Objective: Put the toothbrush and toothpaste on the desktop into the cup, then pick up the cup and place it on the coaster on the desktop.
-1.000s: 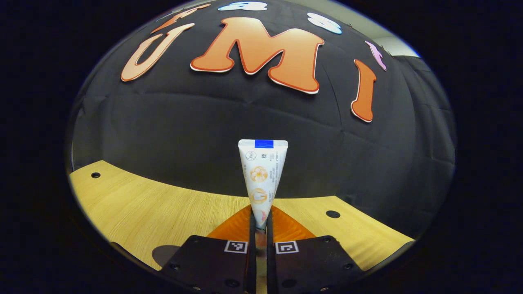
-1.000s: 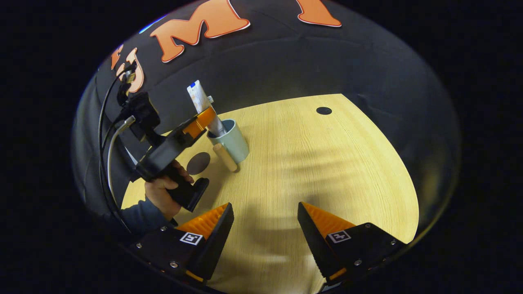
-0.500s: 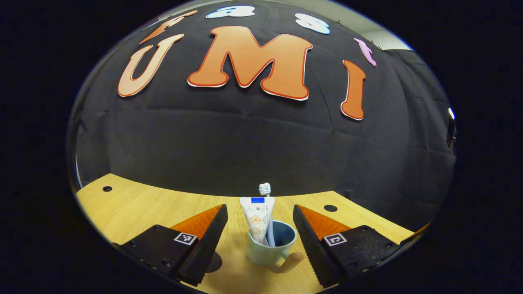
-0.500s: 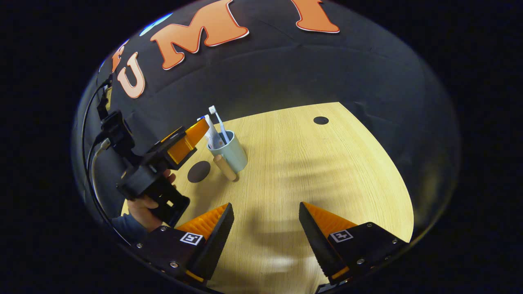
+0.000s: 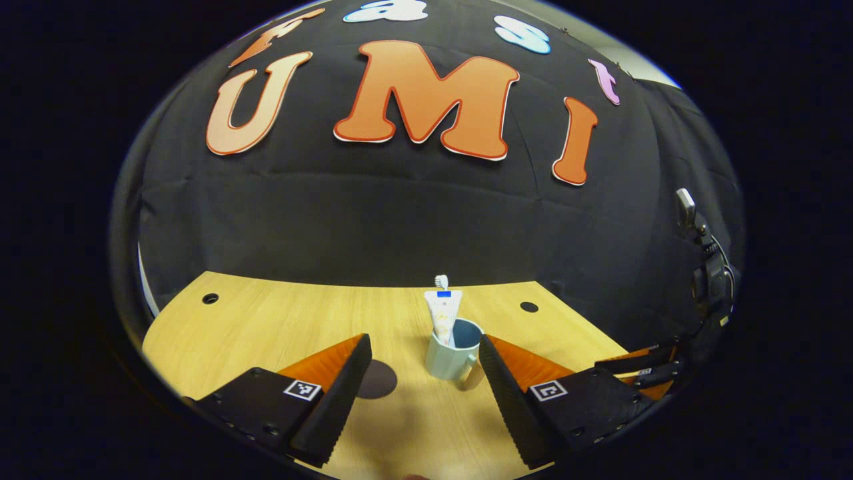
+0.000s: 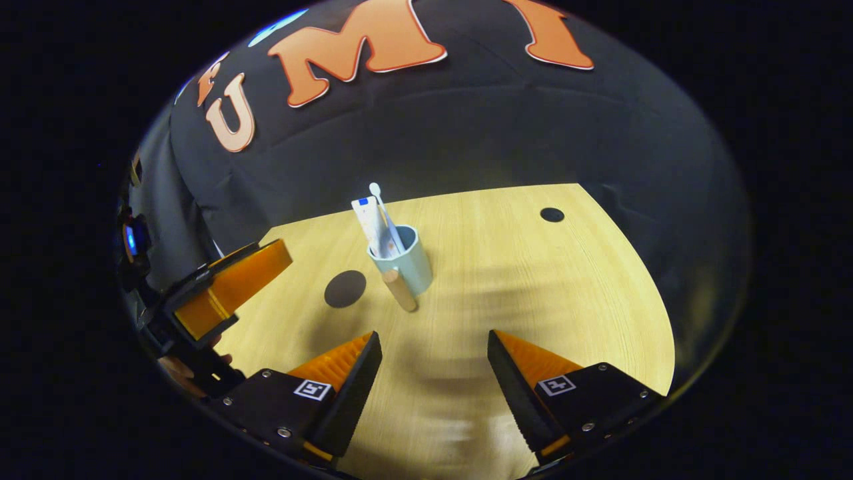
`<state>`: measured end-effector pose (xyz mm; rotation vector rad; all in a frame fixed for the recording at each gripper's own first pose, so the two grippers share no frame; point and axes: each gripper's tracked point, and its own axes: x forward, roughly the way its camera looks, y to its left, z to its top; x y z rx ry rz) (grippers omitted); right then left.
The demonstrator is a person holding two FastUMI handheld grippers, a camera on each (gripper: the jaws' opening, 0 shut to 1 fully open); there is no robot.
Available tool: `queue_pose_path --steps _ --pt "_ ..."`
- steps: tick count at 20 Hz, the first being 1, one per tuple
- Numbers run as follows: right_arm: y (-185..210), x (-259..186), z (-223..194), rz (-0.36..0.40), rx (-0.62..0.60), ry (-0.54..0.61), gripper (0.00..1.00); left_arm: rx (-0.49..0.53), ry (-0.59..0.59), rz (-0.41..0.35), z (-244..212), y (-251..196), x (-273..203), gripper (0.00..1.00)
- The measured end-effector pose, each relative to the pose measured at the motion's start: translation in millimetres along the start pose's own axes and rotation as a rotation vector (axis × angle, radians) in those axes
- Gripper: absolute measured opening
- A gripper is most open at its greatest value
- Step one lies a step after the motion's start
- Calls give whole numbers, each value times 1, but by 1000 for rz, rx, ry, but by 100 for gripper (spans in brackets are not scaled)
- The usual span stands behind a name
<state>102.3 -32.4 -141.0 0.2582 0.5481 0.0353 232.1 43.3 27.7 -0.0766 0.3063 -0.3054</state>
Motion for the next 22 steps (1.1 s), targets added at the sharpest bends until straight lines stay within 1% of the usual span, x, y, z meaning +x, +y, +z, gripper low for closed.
queue_pose_path --steps 4,5,6,9,11,12,14,18,19,20,21,22 --pt "21 18 15 15 -38 19 96 14 67 44 -3 25 -31 97" --pt "20 26 16 -15 -49 41 96 9 107 51 -9 30 -41 97" --pt "21 31 17 -26 -50 50 95 4 130 60 -13 34 -48 97" --pt "32 54 21 -25 -35 92 93 -9 213 98 -33 49 -65 98" --pt "35 77 24 -28 -58 125 93 -23 326 140 -58 59 -80 96" --pt "37 91 24 -36 -65 152 91 -39 357 145 -67 63 -85 99" --pt "37 110 22 -45 -67 179 89 -58 412 149 -80 67 -91 98" --pt "31 138 16 -100 -72 240 81 -35 509 195 -103 82 -100 98" --pt "32 146 11 -107 -67 276 76 -50 528 195 -107 82 -103 98" --pt "31 150 10 -117 -66 294 74 -61 550 195 -112 81 -105 98" --pt "32 155 8 -124 -63 306 65 -69 567 193 -117 82 -106 98" --pt "33 161 7 -132 -53 312 61 -75 587 195 -122 83 -107 98"
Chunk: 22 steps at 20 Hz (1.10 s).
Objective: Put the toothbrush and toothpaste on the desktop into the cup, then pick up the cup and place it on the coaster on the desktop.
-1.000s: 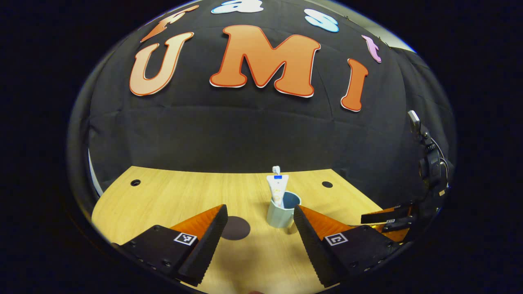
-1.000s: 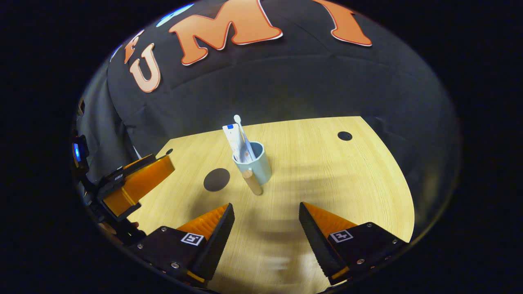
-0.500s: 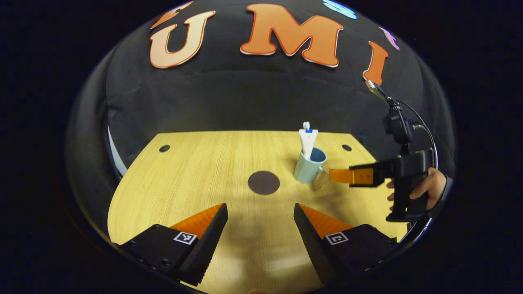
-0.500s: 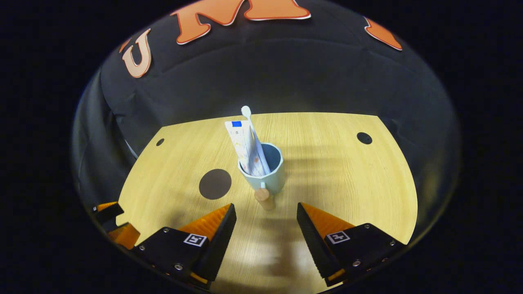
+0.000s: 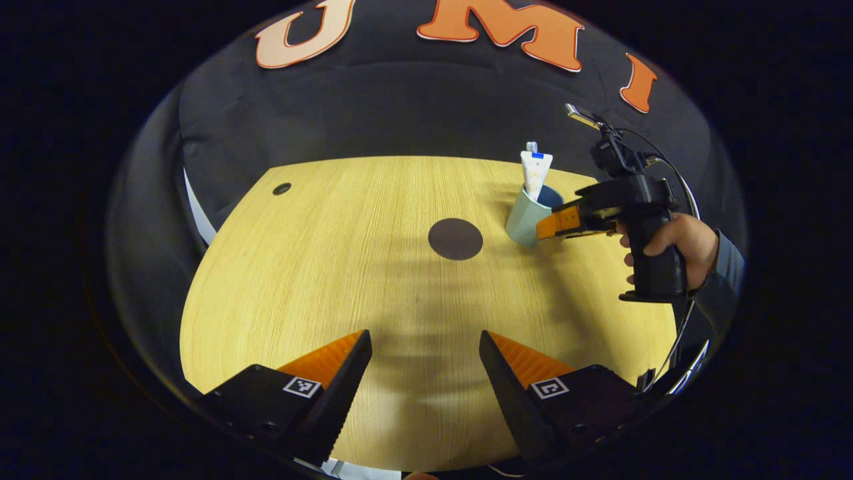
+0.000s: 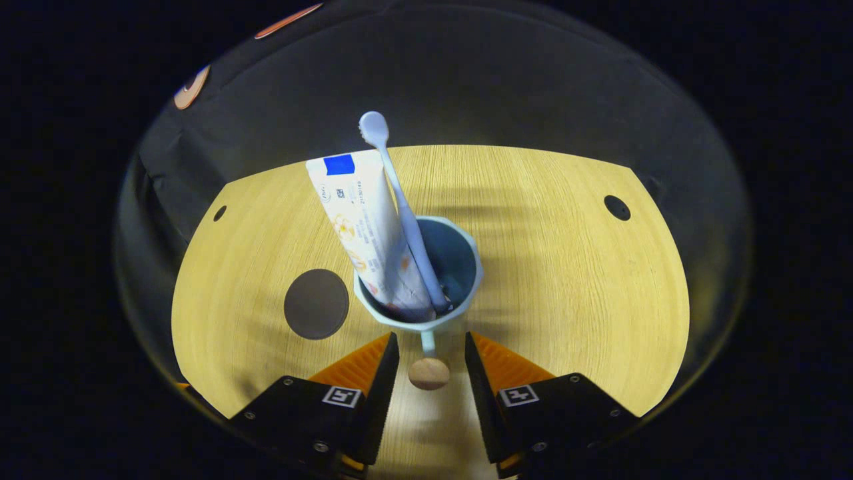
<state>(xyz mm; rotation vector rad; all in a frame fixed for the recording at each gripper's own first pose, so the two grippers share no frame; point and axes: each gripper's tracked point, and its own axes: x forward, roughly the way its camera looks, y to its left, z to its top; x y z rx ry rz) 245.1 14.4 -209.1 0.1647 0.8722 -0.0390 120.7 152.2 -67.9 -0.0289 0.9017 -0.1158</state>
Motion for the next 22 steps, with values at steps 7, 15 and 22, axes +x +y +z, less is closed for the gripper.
queue_pose_path --steps 7,15,22 --pt "5 3 -5 -20 -21 28 20 -66 65 -24 -19 2 3 98" --pt "6 7 -1 51 -85 -15 18 -96 78 -22 -33 5 8 98" --pt "3 4 1 90 -156 9 18 -123 82 -13 -38 -30 11 98"
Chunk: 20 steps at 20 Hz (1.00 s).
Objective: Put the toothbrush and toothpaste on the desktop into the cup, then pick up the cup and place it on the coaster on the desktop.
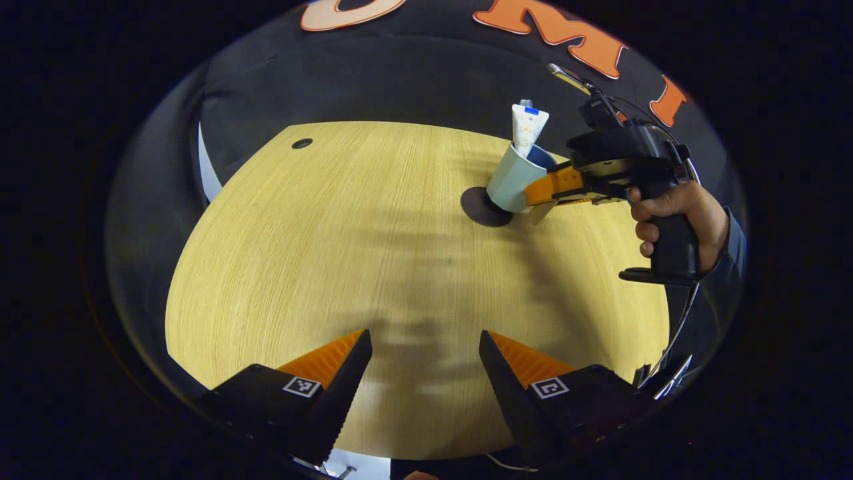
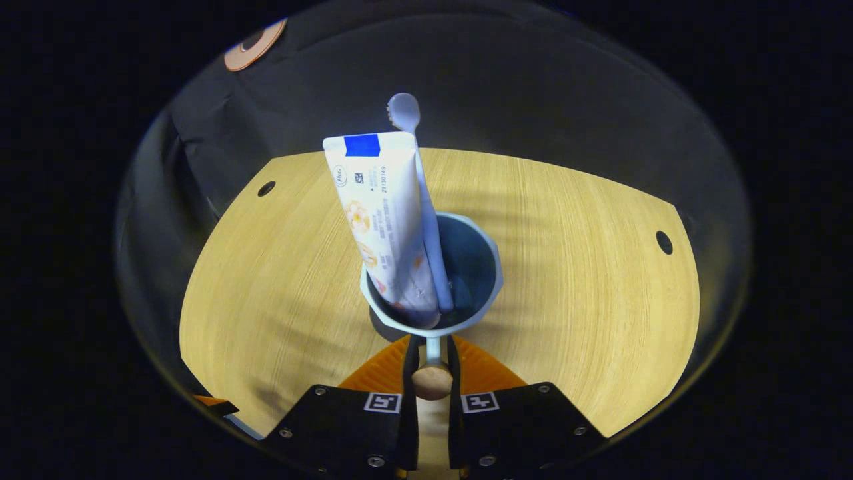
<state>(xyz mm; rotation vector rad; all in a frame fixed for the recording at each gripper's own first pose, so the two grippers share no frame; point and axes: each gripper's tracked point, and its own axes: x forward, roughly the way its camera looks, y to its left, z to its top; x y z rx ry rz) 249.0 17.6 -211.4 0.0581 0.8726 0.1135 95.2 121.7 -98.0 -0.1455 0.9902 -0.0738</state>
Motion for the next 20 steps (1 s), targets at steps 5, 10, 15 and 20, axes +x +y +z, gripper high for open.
queue_pose_path --steps 5,10,15,20 --pt "-4 -9 -3 -40 -4 47 18 -53 42 -8 -8 0 -7 98" --pt "-3 -23 0 -16 37 19 31 -32 39 -30 4 12 10 98" --pt "-16 -73 1 27 106 -93 64 65 -8 -68 24 -18 44 98" --pt "-41 -116 -9 40 148 -192 88 132 -77 -82 45 -43 43 97"
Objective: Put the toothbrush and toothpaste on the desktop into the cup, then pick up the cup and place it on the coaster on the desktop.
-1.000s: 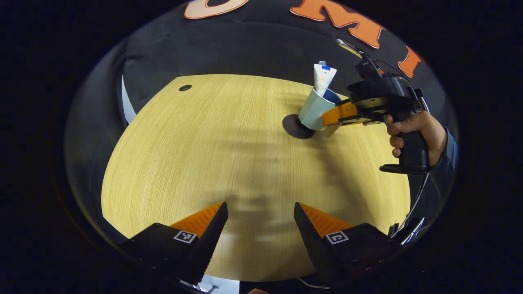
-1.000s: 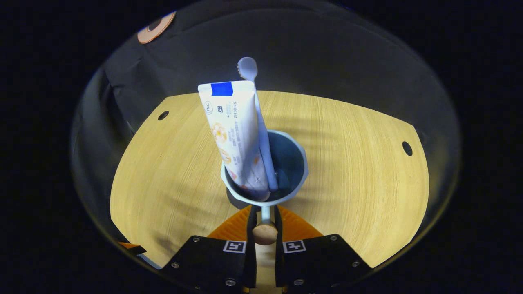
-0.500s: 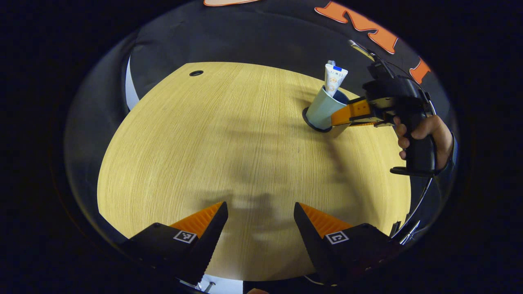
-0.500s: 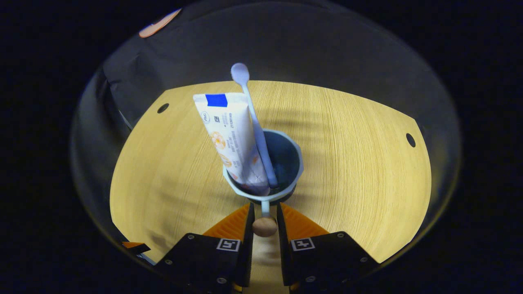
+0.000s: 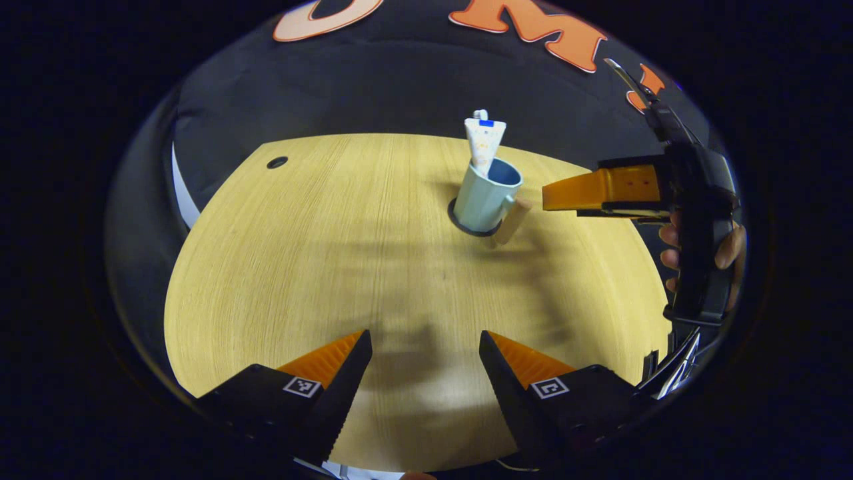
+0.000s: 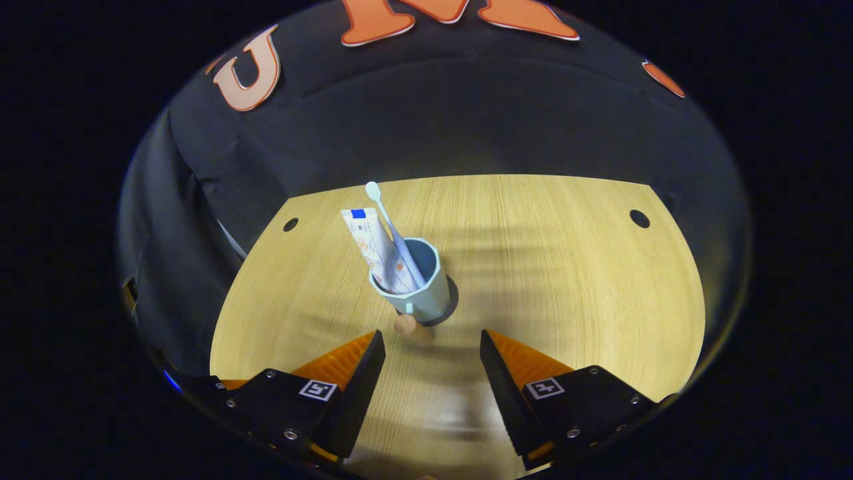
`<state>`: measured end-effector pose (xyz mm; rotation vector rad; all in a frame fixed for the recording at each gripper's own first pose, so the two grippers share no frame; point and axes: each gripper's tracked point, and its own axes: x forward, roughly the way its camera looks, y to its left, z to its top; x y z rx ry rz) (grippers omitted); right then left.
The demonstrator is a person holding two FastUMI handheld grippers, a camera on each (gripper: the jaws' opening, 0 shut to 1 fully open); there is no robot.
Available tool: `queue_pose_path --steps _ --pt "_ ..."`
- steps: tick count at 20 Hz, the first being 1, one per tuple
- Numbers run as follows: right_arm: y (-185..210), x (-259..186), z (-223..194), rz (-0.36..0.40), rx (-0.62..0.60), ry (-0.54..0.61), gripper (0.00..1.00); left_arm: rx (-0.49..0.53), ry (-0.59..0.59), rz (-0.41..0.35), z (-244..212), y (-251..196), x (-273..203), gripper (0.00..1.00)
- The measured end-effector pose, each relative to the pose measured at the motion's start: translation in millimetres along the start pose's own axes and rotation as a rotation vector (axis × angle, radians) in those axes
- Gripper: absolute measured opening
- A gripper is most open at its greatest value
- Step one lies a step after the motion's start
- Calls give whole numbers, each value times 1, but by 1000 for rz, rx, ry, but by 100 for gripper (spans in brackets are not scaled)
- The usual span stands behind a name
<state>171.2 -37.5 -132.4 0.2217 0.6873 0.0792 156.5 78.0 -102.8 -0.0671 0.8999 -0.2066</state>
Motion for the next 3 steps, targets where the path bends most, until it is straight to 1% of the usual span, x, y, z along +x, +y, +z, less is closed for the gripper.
queue_pose_path --steps 2,3 --pt "-23 -23 5 -28 1 -90 92 24 -54 15 13 -10 -4 98" --pt "-30 -31 6 -35 -2 -122 92 29 -79 19 19 -16 -5 98"
